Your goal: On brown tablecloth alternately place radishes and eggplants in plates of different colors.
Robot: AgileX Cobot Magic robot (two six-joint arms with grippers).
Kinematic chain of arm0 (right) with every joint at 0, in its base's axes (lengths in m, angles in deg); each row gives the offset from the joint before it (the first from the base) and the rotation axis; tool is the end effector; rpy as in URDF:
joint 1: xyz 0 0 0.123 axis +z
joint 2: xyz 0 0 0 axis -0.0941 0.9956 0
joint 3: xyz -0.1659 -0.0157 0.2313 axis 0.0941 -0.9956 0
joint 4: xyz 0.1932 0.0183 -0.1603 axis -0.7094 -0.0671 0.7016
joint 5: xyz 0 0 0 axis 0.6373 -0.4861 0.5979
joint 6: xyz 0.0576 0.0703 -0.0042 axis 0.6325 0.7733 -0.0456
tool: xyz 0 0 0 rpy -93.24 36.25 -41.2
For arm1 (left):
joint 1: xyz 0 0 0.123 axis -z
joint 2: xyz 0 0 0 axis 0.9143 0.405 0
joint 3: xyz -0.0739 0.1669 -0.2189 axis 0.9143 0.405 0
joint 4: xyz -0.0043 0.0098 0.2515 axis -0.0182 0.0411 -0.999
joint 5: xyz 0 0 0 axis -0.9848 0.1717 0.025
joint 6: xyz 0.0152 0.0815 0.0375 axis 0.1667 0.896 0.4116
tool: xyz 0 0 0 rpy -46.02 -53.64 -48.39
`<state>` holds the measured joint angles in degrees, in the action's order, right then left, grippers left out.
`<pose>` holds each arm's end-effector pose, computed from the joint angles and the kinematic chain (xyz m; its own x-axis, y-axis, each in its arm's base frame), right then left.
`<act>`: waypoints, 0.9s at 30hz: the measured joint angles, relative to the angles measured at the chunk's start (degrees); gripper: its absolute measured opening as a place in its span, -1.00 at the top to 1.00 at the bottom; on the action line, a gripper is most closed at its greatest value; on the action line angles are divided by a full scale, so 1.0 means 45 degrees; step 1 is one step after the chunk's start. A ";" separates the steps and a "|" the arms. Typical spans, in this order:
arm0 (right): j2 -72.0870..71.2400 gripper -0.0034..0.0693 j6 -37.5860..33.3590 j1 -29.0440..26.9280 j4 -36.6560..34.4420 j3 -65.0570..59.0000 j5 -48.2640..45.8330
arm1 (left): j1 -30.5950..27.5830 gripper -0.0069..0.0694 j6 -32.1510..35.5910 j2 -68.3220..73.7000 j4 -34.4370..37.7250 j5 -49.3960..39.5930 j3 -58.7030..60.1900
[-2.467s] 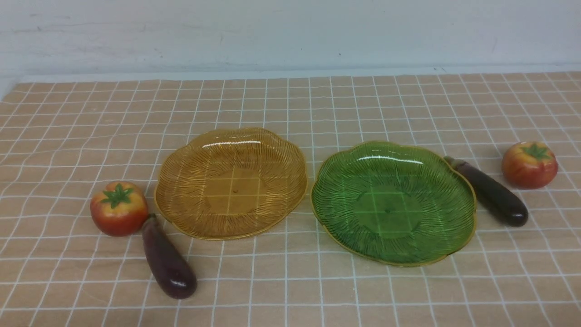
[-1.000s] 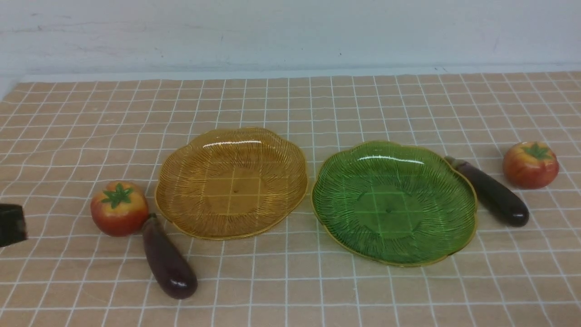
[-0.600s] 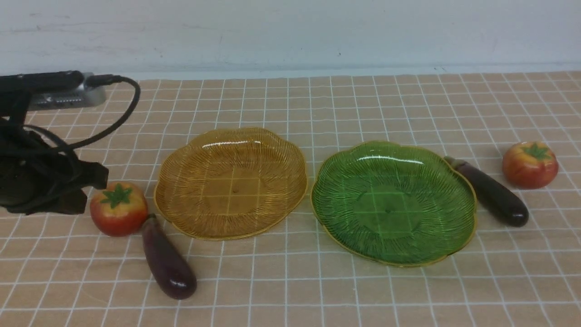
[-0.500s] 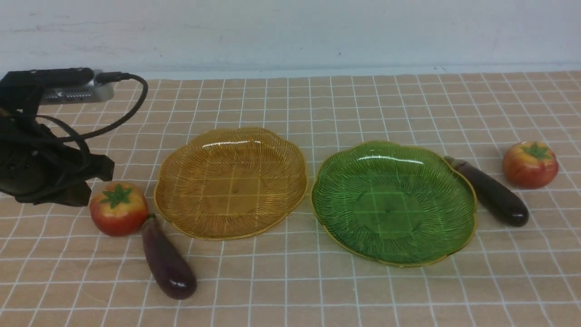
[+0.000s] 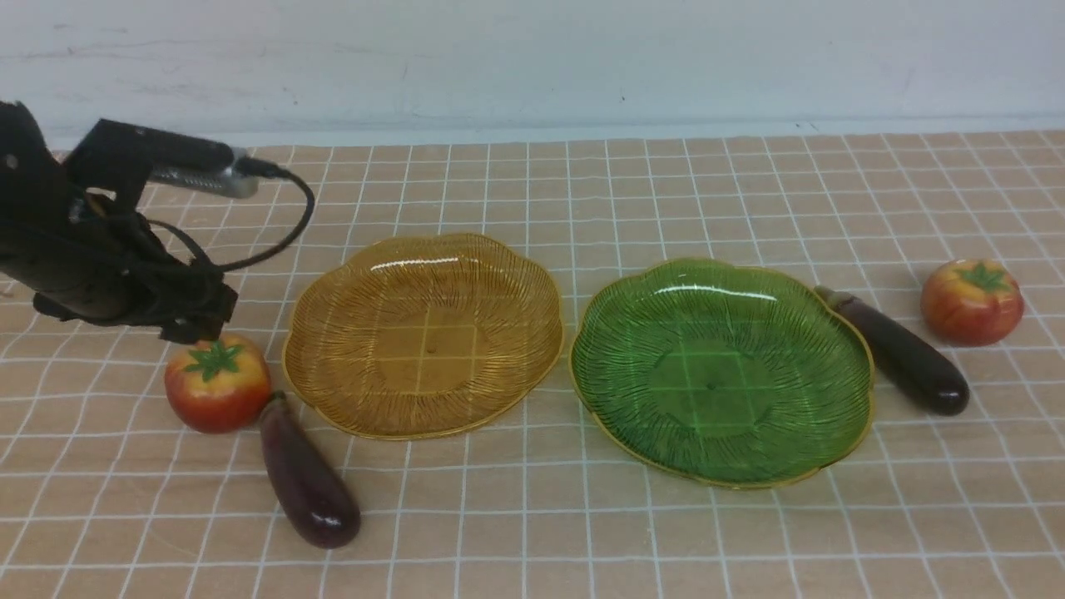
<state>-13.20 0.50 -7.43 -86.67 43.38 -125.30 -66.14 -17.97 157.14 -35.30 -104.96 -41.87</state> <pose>0.0763 0.0389 0.3196 -0.7726 -0.0371 -0.6338 -0.3032 0.8986 0.3170 0.3536 0.0017 0.2155 -0.8947 0.1656 -0.4148 0.1434 0.9861 0.0843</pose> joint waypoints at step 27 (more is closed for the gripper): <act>0.0000 0.95 0.0000 0.0000 -0.0215 0.0000 0.0059 | 0.0006 -0.25 -0.1600 0.0230 -0.0621 -0.1881 -0.1832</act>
<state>-13.20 0.50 -7.43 -87.64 43.38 -125.03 -66.11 -25.17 158.18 -38.10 -113.42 -50.11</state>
